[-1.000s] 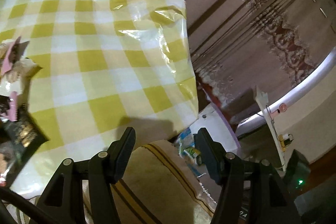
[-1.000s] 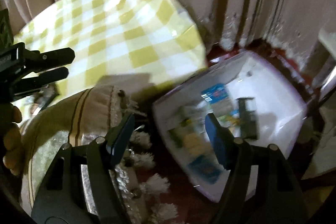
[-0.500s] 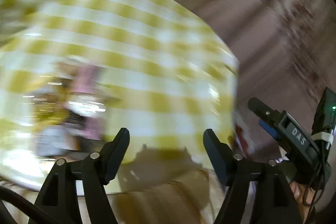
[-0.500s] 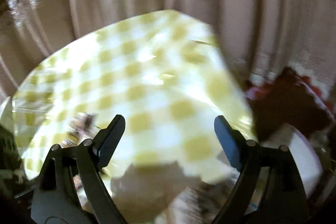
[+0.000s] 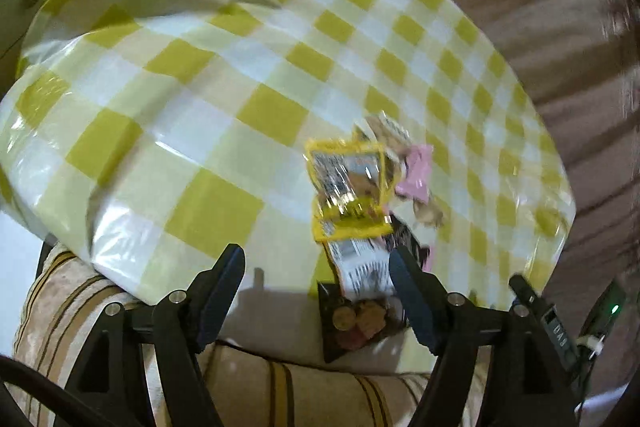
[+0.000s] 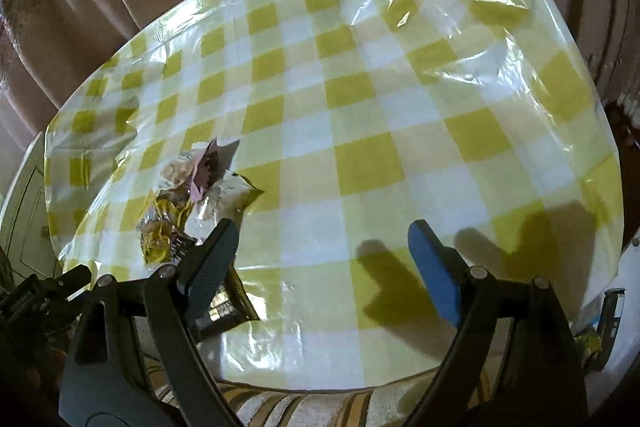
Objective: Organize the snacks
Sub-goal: 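Grasp the pink chocolate bar with the right tool while the left tool grasps the white printed packet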
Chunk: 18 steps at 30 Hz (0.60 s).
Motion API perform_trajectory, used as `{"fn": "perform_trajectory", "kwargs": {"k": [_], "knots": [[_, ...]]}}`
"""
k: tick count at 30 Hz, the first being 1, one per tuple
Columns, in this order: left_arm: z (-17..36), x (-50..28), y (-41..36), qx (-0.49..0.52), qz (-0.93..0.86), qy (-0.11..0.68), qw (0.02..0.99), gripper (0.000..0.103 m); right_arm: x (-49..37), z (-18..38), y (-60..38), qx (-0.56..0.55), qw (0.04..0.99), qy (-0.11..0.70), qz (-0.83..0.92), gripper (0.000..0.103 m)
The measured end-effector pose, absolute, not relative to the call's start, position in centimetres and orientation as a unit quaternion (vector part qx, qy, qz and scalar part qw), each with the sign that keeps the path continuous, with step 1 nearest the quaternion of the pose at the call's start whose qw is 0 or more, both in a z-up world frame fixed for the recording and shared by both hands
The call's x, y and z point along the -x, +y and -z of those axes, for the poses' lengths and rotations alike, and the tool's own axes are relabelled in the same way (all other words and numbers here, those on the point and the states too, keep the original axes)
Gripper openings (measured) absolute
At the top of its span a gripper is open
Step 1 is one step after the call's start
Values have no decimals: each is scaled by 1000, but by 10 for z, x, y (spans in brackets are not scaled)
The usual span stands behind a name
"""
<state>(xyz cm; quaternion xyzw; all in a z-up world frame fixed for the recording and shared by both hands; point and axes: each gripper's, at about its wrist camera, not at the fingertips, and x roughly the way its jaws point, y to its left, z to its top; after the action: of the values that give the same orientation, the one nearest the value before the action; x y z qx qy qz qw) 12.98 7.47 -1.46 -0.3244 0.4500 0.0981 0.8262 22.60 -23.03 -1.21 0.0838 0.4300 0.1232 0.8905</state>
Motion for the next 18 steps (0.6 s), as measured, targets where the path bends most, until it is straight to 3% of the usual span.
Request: {"fn": "perform_trajectory", "kwargs": {"k": [15, 18], "knots": [[46, -201, 22, 220, -95, 542, 806, 80, -208, 38, -196, 4, 884, 441, -156, 88], [51, -205, 21, 207, -93, 543, 809, 71, -214, 40, -191, 13, 879, 450, -160, 88]]}}
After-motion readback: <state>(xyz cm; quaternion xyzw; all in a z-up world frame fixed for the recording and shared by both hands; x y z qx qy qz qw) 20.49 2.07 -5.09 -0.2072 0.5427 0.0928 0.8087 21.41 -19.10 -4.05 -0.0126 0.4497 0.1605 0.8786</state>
